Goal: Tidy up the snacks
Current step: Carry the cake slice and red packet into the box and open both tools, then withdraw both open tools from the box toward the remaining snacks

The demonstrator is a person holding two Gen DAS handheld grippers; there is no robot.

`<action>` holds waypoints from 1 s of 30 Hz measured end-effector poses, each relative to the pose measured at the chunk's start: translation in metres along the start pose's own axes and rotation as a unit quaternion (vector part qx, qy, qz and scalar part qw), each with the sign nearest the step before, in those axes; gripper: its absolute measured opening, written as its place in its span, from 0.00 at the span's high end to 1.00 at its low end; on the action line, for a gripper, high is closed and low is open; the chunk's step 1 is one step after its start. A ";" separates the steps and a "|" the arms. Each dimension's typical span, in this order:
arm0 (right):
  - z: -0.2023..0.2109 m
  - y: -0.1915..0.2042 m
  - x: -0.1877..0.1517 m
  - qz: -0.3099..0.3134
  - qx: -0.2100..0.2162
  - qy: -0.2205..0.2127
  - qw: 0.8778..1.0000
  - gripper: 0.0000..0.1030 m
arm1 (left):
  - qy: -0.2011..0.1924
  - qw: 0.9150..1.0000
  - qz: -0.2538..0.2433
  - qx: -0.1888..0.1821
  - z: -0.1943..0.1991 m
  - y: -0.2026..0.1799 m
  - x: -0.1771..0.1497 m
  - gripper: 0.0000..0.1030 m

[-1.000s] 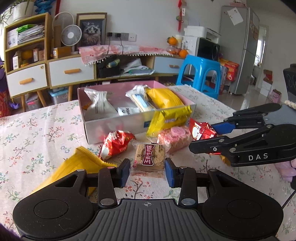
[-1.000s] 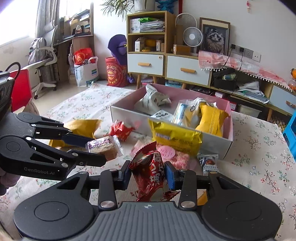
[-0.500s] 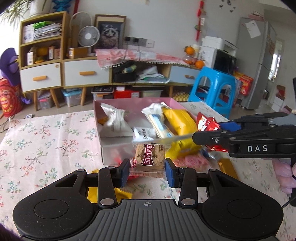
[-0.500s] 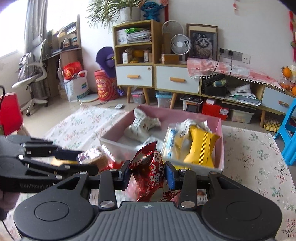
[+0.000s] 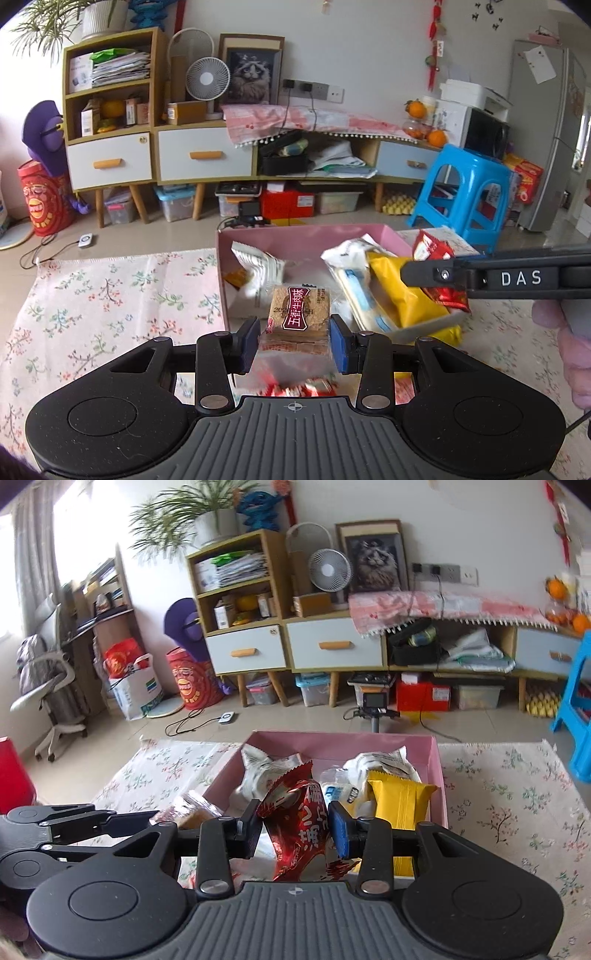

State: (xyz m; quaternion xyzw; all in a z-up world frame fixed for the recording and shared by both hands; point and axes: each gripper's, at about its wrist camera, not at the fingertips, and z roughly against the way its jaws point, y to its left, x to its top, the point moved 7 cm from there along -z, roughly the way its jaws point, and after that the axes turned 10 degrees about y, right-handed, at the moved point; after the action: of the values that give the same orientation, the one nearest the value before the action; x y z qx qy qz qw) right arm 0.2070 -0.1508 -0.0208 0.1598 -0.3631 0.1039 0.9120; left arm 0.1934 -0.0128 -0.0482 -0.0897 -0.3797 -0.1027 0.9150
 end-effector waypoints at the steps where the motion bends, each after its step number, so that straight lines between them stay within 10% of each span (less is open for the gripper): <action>1: -0.002 -0.003 0.000 -0.009 0.002 0.003 1.000 0.72 | 0.000 1.000 0.000 0.004 -0.003 0.000 0.002 0.64; 17: -0.030 -0.027 0.007 -0.061 0.005 0.020 0.998 0.71 | 0.024 0.999 -0.001 0.029 -0.046 -0.005 0.011 0.62; 30: -0.024 -0.042 0.010 -0.093 -0.002 0.013 0.996 0.32 | 0.019 0.999 -0.024 0.022 -0.036 -0.015 0.008 0.19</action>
State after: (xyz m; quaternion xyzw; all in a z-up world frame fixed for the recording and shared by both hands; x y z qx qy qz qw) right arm 0.2426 -0.1798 -0.0394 0.1896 -0.3355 0.0200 0.9226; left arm 0.2194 -0.0365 -0.0667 -0.0587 -0.3665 -0.1180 0.9210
